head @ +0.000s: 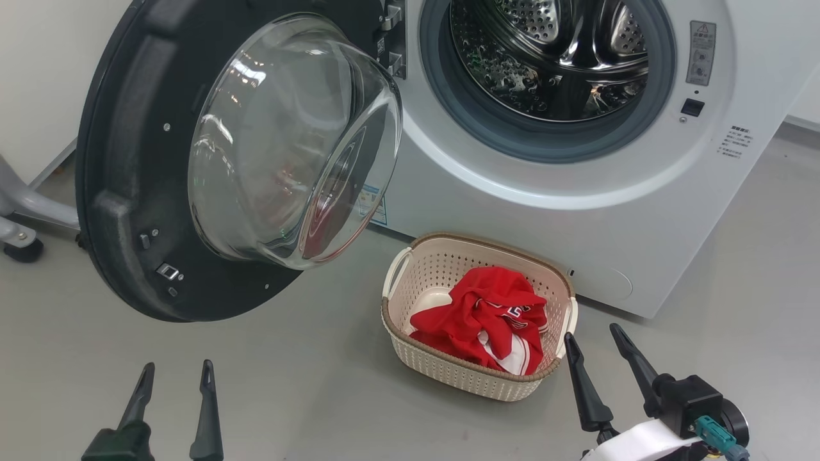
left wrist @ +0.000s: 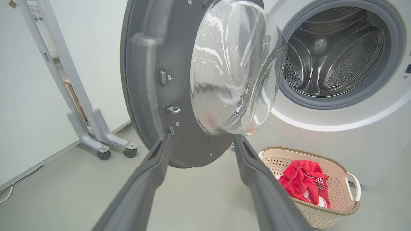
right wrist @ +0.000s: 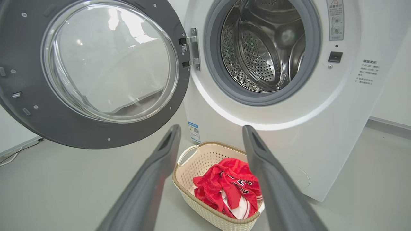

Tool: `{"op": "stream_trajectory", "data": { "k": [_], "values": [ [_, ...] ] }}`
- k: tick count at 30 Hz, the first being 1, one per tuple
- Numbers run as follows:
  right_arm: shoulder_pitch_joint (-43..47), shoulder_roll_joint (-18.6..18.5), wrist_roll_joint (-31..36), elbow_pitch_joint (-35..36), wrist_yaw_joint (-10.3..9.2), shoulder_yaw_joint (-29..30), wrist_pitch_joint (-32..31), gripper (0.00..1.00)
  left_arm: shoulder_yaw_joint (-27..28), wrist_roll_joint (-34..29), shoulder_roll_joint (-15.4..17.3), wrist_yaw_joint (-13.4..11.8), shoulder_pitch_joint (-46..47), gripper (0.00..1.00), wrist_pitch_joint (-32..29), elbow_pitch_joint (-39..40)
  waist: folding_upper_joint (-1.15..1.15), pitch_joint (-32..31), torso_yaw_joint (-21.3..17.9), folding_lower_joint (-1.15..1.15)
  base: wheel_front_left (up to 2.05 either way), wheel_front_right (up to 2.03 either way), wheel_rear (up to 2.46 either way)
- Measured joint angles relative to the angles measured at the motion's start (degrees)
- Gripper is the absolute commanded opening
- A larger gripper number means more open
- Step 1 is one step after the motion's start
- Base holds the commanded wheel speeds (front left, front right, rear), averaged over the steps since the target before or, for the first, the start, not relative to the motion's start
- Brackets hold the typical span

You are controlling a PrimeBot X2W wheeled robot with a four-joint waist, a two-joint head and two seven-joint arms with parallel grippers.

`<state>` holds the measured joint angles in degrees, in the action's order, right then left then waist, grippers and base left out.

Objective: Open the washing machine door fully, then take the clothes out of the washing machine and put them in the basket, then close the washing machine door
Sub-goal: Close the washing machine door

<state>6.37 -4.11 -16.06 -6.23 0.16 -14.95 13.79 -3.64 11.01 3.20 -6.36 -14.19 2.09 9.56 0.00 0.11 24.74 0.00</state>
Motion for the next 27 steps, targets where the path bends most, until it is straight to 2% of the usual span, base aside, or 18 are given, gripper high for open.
{"op": "stream_trajectory", "data": {
  "k": [16,17,18,19,20,24,27],
  "values": [
    [0.0,0.1,0.0,-0.2,0.26,-0.5,-0.5,1.00,0.8,0.4,-0.1,-0.4,0.0,1.00,0.5,0.3,0.00,-0.6,0.8,0.00,0.00,0.00,0.00],
    [0.0,0.1,0.0,-0.2,0.26,-0.5,-0.5,1.00,0.8,0.6,-0.1,-0.4,0.0,0.90,0.5,0.4,0.00,-0.6,0.8,0.00,0.00,0.00,0.00],
    [0.0,0.1,0.0,-0.2,0.26,-0.6,-0.5,1.00,0.8,0.6,-0.1,-0.4,0.0,0.53,0.5,0.4,0.00,-0.6,0.8,0.00,0.00,0.00,0.00],
    [0.0,0.1,0.0,-0.2,0.26,-0.6,-0.5,1.00,0.8,0.6,-0.1,-0.4,0.0,0.30,0.5,0.5,0.00,-0.6,0.8,0.00,0.00,0.00,0.00],
    [0.0,0.1,0.0,-0.2,0.26,-0.6,-0.5,1.00,0.8,0.9,-0.1,-0.4,0.0,0.00,0.5,0.5,0.00,-0.6,0.8,0.00,0.00,0.00,0.00],
    [0.0,0.1,0.0,-0.2,0.26,-0.6,-0.9,1.00,0.8,3.3,-0.1,-0.4,0.0,0.00,0.6,0.8,0.00,-0.6,0.7,0.00,0.00,0.00,0.00],
    [0.0,0.1,0.0,-0.3,0.25,-0.6,-0.9,1.00,0.9,10.2,-0.2,-0.3,0.0,0.00,1.1,2.0,0.00,-0.7,0.7,0.00,0.00,0.00,0.00]
  ]
}}
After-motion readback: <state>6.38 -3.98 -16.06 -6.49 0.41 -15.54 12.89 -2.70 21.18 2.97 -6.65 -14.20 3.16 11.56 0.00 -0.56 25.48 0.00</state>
